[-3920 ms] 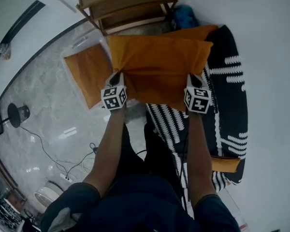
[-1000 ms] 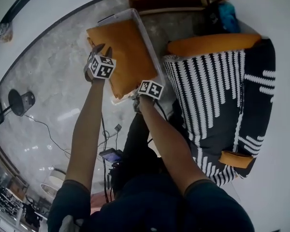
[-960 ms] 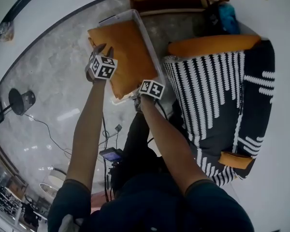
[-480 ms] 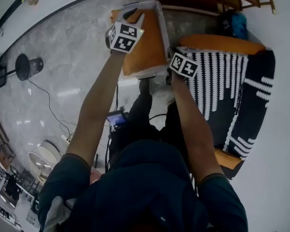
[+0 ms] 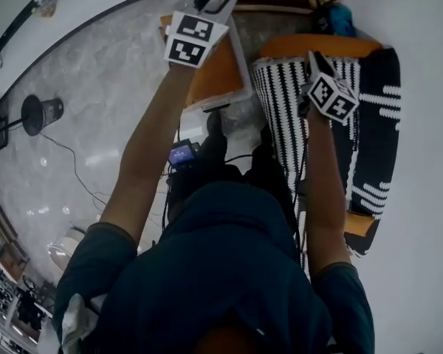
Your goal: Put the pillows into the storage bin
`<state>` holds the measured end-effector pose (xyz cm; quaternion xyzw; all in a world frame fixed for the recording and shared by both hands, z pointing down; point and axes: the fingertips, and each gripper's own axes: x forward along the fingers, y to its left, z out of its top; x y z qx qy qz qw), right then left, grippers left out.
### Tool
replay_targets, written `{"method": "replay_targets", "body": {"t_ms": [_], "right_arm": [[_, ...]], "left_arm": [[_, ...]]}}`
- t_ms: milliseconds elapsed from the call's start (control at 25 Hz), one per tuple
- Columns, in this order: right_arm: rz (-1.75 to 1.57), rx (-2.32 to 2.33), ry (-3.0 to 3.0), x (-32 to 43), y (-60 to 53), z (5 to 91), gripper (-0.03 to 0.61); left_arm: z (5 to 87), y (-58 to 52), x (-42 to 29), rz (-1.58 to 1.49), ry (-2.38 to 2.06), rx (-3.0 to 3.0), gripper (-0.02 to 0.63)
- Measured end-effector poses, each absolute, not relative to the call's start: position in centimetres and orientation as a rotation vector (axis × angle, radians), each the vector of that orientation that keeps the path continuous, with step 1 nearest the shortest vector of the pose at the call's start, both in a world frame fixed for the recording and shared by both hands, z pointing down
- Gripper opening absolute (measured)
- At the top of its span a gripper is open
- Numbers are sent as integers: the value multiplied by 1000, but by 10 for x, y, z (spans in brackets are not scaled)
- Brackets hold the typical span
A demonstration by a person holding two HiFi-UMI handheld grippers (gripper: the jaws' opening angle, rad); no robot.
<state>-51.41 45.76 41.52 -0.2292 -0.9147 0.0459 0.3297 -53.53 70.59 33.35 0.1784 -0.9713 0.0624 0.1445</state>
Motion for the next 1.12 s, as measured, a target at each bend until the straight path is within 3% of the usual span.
{"method": "replay_targets", "body": {"t_ms": [200, 600, 1120], "right_arm": [[99, -385, -2555, -482, 347, 353, 69], [146, 93, -2700, -326, 82, 286, 71], [550, 735, -2688, -38, -264, 329, 71]], "left_arm": [[287, 623, -531, 142, -2852, 790, 100], [235, 369, -457, 127, -2698, 1304, 100], [249, -54, -285, 333, -2328, 1859, 103]]}}
